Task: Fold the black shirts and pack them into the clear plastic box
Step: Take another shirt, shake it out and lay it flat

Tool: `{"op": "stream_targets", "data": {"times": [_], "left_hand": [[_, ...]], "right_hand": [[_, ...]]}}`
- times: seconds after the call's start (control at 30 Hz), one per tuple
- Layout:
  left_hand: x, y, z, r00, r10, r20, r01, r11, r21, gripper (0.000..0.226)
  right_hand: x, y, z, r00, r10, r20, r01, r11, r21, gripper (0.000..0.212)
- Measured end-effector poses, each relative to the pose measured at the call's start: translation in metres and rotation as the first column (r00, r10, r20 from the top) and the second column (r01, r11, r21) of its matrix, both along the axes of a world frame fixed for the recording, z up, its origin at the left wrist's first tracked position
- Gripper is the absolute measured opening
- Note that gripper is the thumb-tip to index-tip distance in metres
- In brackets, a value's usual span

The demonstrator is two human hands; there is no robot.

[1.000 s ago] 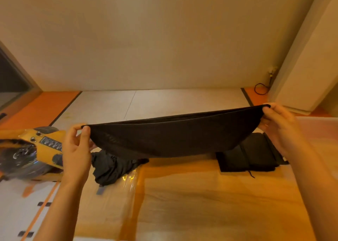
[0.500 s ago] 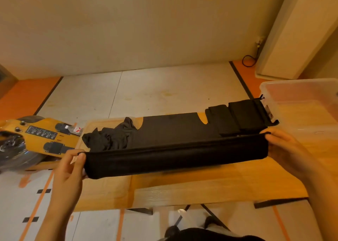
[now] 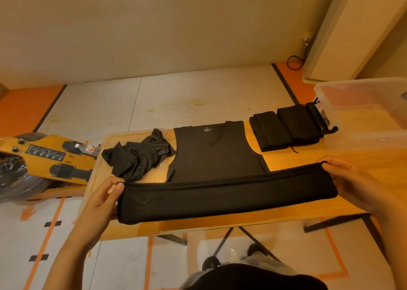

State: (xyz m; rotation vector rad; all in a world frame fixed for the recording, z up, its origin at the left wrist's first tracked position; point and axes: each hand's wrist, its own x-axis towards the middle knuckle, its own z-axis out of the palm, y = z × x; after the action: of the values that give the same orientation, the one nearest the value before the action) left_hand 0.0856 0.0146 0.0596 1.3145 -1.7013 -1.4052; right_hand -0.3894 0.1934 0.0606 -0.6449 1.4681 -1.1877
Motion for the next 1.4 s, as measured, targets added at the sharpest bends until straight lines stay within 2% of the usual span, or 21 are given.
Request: {"op": "stream_targets", "data": {"times": [0.07,0.1,0.13,0.23,0.37,0.5,0.53,0.67,0.73,0.8,0.83,0.87,0.93,1.07,1.13,1.2,1.27,1.33,1.4], "left_hand": [[0.006,0.000,-0.006,0.999,-0.018,0.043,0.016,0.999,0.031,0.060],[0.009,0.001,-0.009,0.998,-0.036,0.051,0.032,0.997,0.065,0.056],[0.011,0.002,-0.012,0.997,-0.047,0.055,0.042,0.994,0.100,0.051],[0.017,-0.002,-0.020,0.996,-0.057,0.068,0.047,0.988,0.146,0.038],[0.013,-0.016,-0.018,0.999,-0.037,0.040,0.032,0.993,0.114,0.038],[0.005,-0.030,-0.020,0.999,-0.025,0.028,0.022,0.997,0.075,0.075],[0.004,-0.035,-0.022,0.999,-0.017,0.029,0.015,0.997,0.072,0.075],[-0.005,-0.052,-0.031,1.000,0.014,0.003,-0.014,0.997,0.070,0.038],[-0.012,-0.063,-0.034,0.998,0.050,0.025,-0.051,0.997,0.053,0.025],[-0.022,-0.076,-0.034,0.996,0.078,0.053,-0.079,0.997,0.022,0.020],[-0.027,-0.086,-0.034,0.994,0.086,0.066,-0.087,0.996,0.008,0.019],[-0.032,-0.097,-0.034,0.993,0.094,0.076,-0.094,0.996,-0.004,0.019],[-0.044,-0.123,-0.033,0.990,0.112,0.080,-0.111,0.994,-0.022,0.019],[-0.078,-0.189,-0.034,0.985,0.132,0.111,-0.124,0.989,-0.077,0.018],[-0.101,-0.228,-0.041,0.976,0.165,0.146,-0.151,0.983,-0.100,0.016],[-0.123,-0.258,-0.051,0.968,0.182,0.170,-0.169,0.982,-0.089,0.021],[-0.139,-0.270,-0.069,0.948,0.183,0.262,-0.163,0.982,-0.094,0.040],[-0.153,-0.254,-0.091,0.903,0.182,0.390,-0.128,0.979,-0.161,0.055],[-0.164,-0.215,-0.111,0.866,0.155,0.475,-0.045,0.971,-0.236,0.061]], "right_hand": [[0.005,0.007,-0.004,0.999,0.011,0.039,-0.012,0.999,0.035,0.047],[0.008,0.010,-0.005,0.998,0.012,0.065,-0.015,0.999,0.046,0.035],[0.010,0.012,-0.007,0.996,-0.001,0.085,-0.003,0.999,0.054,0.031],[0.016,0.015,-0.014,0.994,-0.002,0.111,-0.005,0.998,0.065,0.049],[0.015,0.006,-0.022,0.997,0.001,0.078,-0.005,0.998,0.058,0.065],[0.012,-0.009,-0.024,0.996,-0.015,0.084,0.014,1.000,0.017,0.062],[0.010,-0.013,-0.024,0.996,-0.020,0.092,0.020,1.000,0.010,0.058],[0.003,-0.033,-0.023,0.993,-0.030,0.118,0.028,0.999,0.025,0.028],[-0.002,-0.045,-0.024,0.994,-0.019,0.107,0.015,0.999,0.043,0.036],[-0.008,-0.060,-0.023,0.999,-0.003,0.051,0.001,0.999,0.046,0.064],[-0.011,-0.070,-0.022,1.000,0.002,0.013,-0.002,0.999,0.054,0.068],[-0.013,-0.082,-0.018,1.000,-0.001,-0.011,0.001,0.998,0.065,0.059],[-0.019,-0.110,-0.014,0.999,-0.026,-0.021,0.027,0.997,0.072,0.022],[-0.045,-0.182,-0.020,0.991,-0.093,-0.100,0.103,0.989,0.102,0.017],[-0.059,-0.224,-0.034,0.971,-0.194,-0.144,0.208,0.974,0.090,0.013],[-0.067,-0.263,-0.053,0.918,-0.307,-0.251,0.338,0.937,0.091,0.017],[-0.065,-0.284,-0.069,0.828,-0.325,-0.457,0.404,0.911,0.085,0.031],[-0.050,-0.283,-0.083,0.703,-0.275,-0.656,0.402,0.915,0.048,0.037],[-0.021,-0.268,-0.097,0.589,-0.201,-0.783,0.333,0.943,0.009,0.041]]}}
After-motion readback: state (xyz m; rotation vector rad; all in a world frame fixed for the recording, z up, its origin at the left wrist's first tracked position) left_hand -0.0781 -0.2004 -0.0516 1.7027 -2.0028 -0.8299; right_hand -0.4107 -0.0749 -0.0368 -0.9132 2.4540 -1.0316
